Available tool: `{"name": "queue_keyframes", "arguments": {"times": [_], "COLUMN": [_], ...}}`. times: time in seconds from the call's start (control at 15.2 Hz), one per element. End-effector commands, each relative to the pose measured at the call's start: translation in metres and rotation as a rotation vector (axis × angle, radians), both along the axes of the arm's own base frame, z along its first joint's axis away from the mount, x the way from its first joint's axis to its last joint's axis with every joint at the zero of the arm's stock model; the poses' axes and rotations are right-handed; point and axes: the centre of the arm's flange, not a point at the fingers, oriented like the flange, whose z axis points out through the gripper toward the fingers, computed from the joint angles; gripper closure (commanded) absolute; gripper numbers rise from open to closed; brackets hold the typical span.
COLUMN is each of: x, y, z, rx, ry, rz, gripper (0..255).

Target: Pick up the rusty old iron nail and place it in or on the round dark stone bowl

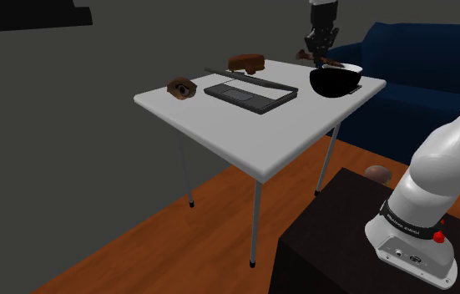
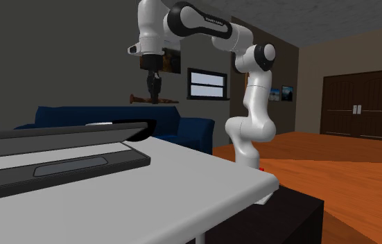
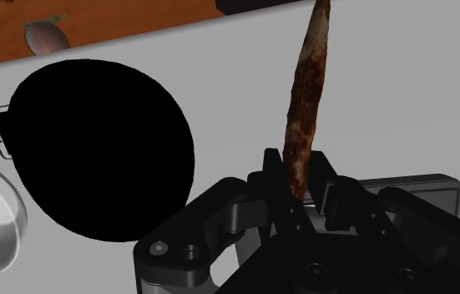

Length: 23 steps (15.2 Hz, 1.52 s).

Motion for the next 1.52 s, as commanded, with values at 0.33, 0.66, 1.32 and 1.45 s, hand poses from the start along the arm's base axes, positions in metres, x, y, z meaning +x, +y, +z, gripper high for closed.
{"name": "queue_keyframes", "arguments": {"times": [0.33,0.66,1.32,1.45], "x": [0.002,0.005,0.006,0.006], "y": [-0.094,-0.16,-0.191,-0.191], "z": [0.0,0.001,-0.04,-0.051], "rx": [0.0,0.0,0.0,0.0], "ry": [0.0,0.0,0.0,0.0], "rz": [0.002,0.002,0.002,0.002], "gripper": [255,255,255,255]}}
